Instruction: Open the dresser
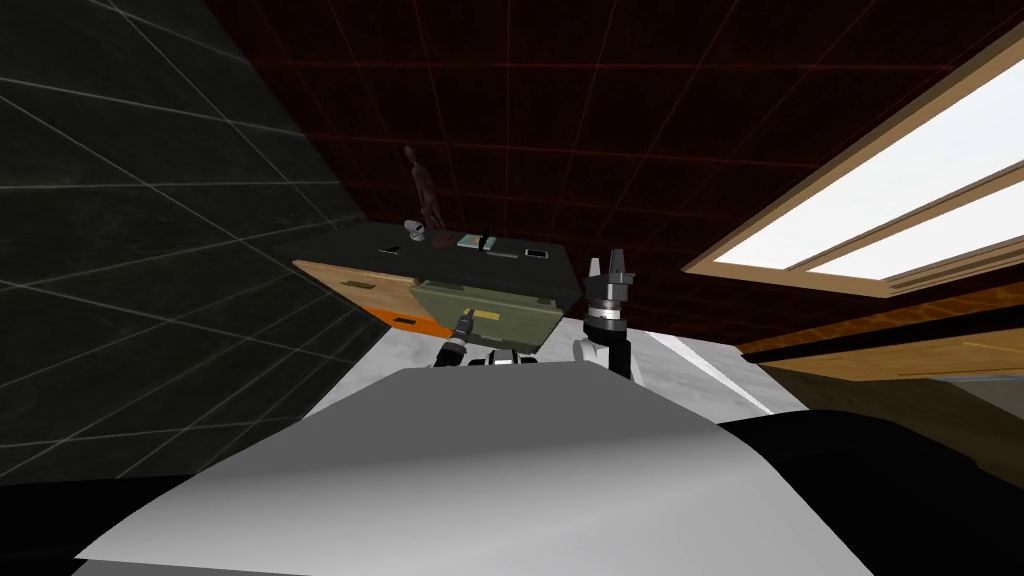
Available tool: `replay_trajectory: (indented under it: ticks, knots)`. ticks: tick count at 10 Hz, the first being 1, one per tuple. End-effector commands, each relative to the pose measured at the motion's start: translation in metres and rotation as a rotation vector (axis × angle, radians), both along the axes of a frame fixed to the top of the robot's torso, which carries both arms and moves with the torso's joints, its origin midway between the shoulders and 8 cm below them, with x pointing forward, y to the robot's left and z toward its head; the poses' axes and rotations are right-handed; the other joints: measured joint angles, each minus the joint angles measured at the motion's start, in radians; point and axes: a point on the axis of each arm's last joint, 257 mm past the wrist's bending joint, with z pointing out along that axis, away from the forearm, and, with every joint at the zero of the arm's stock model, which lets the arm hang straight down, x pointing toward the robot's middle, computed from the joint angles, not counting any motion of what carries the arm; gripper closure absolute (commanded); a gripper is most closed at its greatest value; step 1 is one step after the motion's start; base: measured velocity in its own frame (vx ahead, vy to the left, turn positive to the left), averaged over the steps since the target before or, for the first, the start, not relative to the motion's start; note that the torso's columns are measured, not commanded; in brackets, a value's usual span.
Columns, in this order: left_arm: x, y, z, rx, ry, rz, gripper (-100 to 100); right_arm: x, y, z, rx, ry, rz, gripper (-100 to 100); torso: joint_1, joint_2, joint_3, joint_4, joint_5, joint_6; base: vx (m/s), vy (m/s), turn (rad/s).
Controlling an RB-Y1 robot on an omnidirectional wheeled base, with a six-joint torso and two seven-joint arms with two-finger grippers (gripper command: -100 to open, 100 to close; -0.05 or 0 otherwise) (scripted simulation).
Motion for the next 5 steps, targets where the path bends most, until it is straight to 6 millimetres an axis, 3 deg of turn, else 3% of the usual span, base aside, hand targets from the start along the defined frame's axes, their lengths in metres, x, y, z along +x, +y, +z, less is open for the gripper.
replay_trajectory:
  ticks: [1, 5]
  knots:
    - [-0.004, 0.0, 0.0, 0.004, 0.003, -0.002, 100, 0.0, 0.0, 0.0, 0.0, 0.0, 0.0, 0, -0.001, 0.0, -0.001, 0.001, -0.001, 0.001, -0.096, 0.02, 0.007]
    - [-0.016, -0.003, 0.005, 0.004, -0.007, -0.016, 100, 0.0, 0.0, 0.0, 0.0, 0.0, 0.0, 0, 0.001, -0.002, -0.002, 0.0, 0.0, 0.0, -0.164, 0.045, 0.02]
